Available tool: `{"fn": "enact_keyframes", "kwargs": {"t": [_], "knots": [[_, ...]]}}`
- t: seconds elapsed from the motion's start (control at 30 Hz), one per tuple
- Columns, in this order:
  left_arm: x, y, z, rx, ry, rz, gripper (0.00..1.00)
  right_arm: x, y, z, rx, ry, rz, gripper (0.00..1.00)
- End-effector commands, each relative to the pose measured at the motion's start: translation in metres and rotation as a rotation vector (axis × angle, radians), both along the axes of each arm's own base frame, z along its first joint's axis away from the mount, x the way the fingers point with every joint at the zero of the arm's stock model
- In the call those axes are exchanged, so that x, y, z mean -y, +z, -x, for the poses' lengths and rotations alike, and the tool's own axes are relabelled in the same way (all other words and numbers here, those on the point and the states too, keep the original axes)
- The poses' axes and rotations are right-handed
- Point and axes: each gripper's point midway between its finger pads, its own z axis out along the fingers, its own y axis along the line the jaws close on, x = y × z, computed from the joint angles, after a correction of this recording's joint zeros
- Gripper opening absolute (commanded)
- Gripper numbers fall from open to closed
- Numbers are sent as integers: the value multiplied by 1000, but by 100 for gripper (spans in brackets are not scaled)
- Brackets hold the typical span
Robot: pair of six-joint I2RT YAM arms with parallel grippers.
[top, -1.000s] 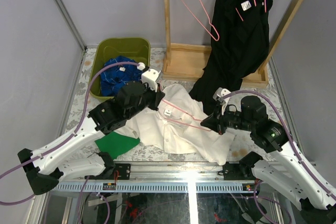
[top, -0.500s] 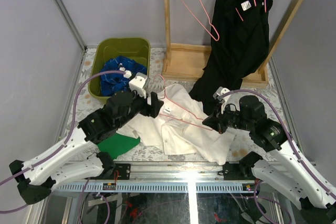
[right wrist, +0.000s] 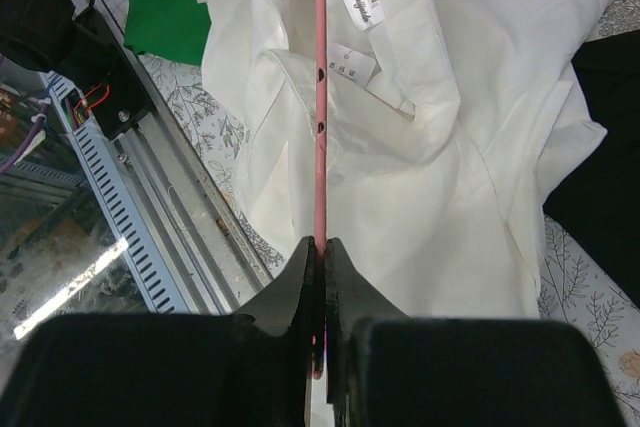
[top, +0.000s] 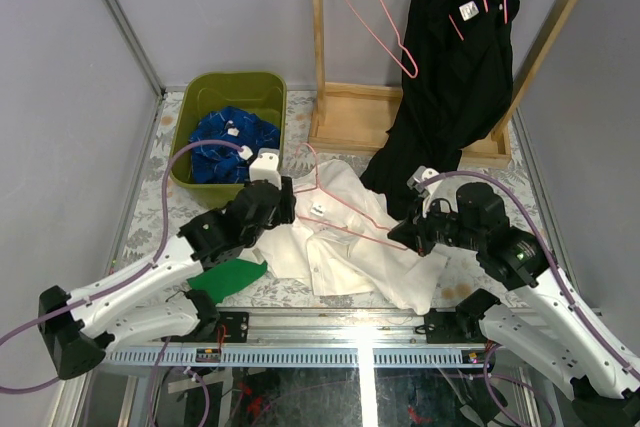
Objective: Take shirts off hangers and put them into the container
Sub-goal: Remove the shirt from the hanger.
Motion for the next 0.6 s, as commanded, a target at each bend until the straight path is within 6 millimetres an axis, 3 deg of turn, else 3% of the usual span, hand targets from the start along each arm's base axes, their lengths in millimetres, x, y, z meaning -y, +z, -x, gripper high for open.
{"fn": "enact_keyframes", "kwargs": {"t": [0.0,0.07,0.23,0.43,0.57], "knots": [[-17,-9,-12,1,137,-41,46,3,31,-6,69,-41,-43,0],[-24,-17,-14,-10,174,-79,40,4,36,-4,78,-44,-51,0],[-38,-28,-19,-36,237,-132,4,17,50,6,93,-77,-56,0],[-50,-38,-17,-57,263,-160,0,40,84,24,148,-136,-82,0],[-48,-38,-18,-54,240,-150,0,67,90,26,154,-257,-34,0]]}}
